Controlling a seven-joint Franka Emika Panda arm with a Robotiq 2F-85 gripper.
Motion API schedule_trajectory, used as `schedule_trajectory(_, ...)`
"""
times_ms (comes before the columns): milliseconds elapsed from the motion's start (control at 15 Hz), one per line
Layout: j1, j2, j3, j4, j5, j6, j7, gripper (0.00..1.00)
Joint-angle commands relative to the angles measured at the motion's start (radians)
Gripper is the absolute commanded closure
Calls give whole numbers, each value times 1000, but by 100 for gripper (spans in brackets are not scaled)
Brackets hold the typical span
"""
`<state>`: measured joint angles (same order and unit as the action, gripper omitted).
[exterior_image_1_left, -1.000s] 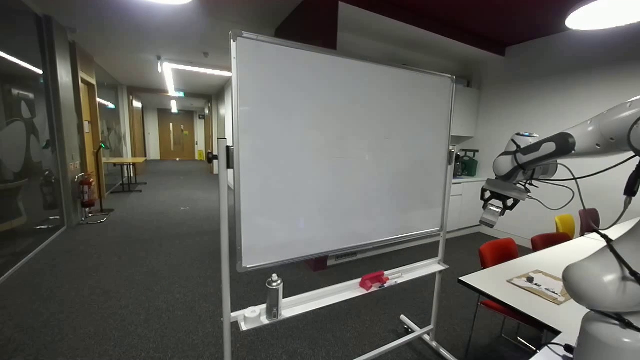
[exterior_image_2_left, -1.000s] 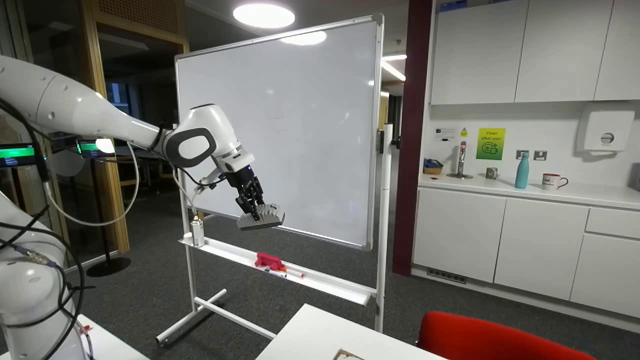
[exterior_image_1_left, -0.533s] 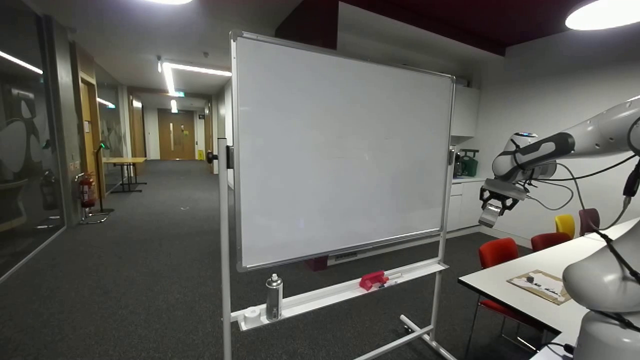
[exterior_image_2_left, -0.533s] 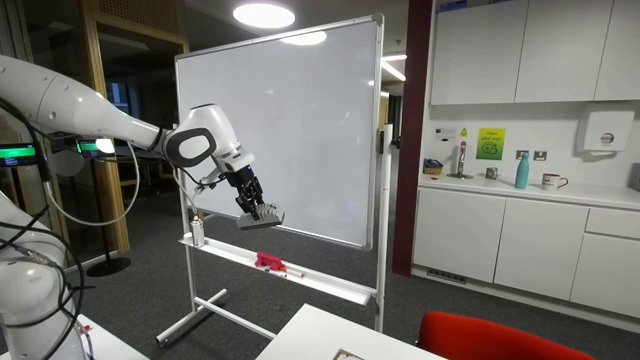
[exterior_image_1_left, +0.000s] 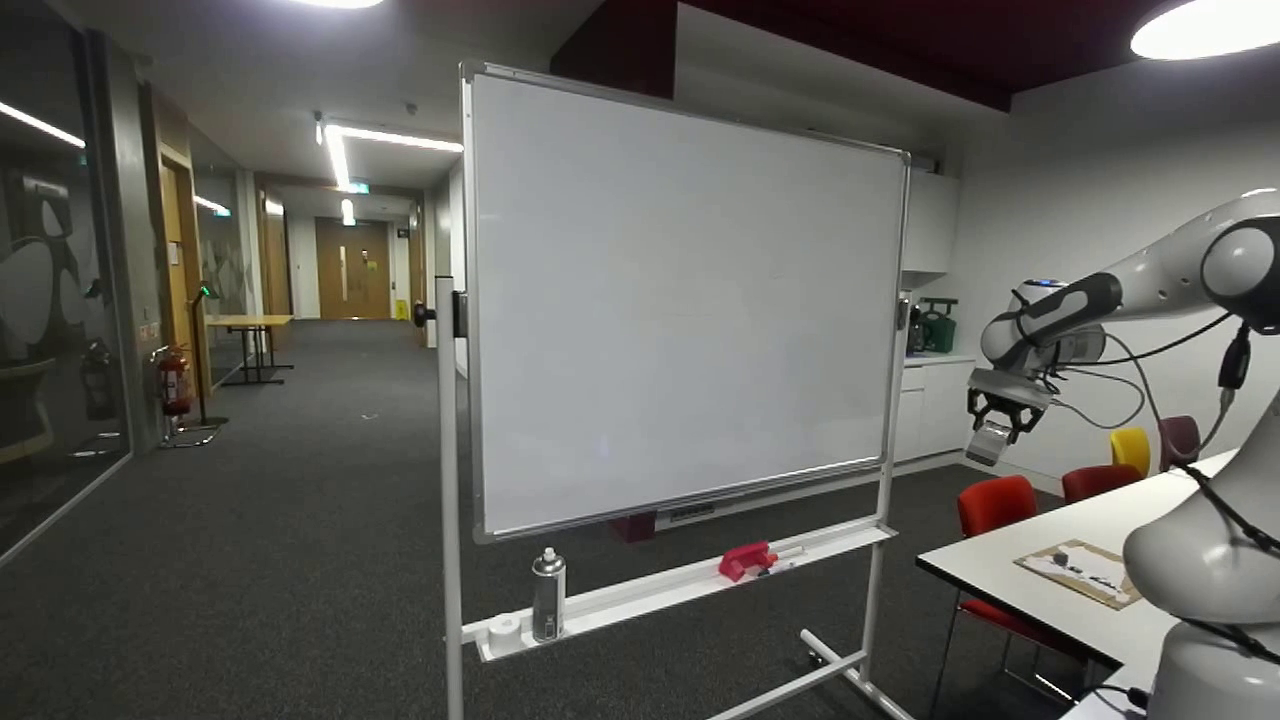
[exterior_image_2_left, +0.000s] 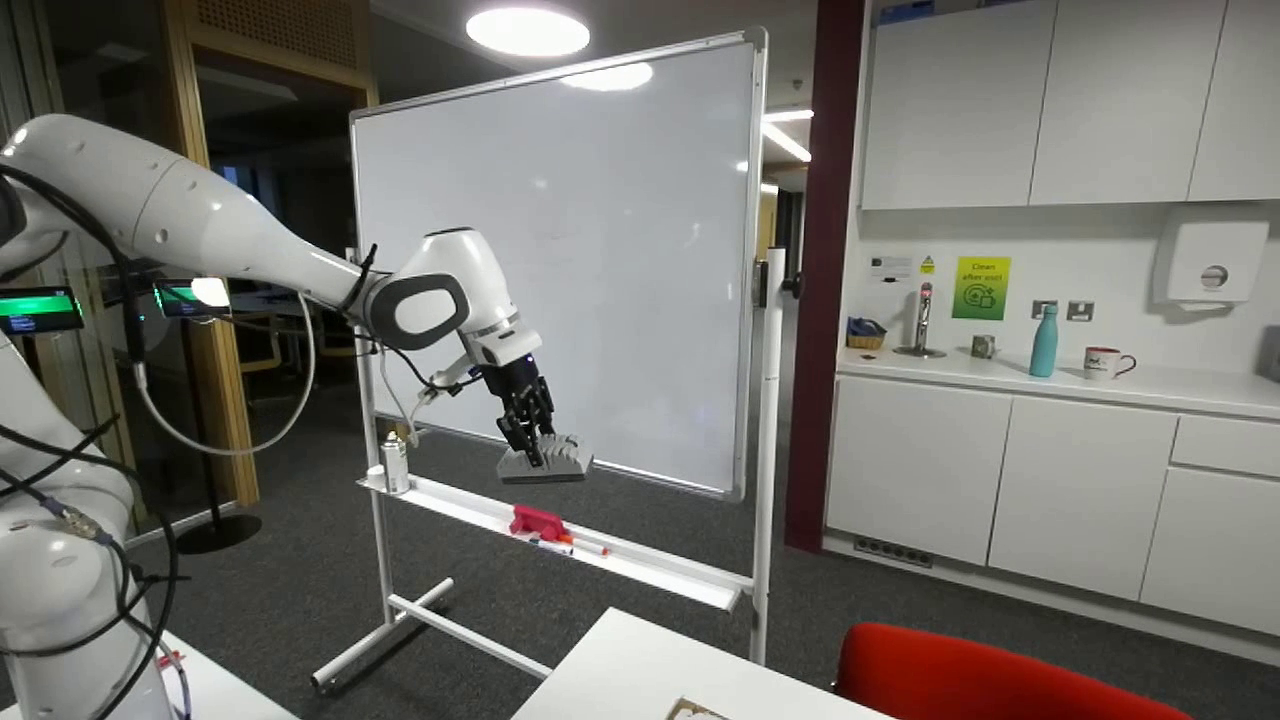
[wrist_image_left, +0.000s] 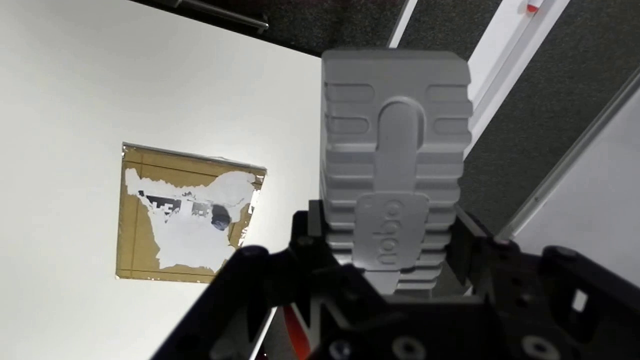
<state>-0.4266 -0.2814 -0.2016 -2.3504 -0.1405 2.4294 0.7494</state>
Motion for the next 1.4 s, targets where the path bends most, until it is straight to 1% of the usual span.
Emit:
schedule_trajectory(0,-20,158,-34,123,-9,-17,42,66)
schedule_trajectory(200,-16,274,-70,162,-47,84,128,66)
schedule_trajectory(400,14,351,-99,168,-122,197,218,66)
schedule_trajectory(533,40,398,-122,187,-173,204,269,66)
schedule_trajectory(600,54,403,-127,196,-165,170,275,66)
schedule_trajectory(667,54,381,-134,156,-131,191,232,41)
schedule_trajectory(800,70,405,-143,170,-130,191,244,41)
schedule_trajectory(1000,74,408,-145,179,-130,190,246,41)
schedule_trajectory(1067,74,408,-146,179,-130,190,246,66)
schedule_trajectory(1333,91,457,-159,201,-128,172,270,66)
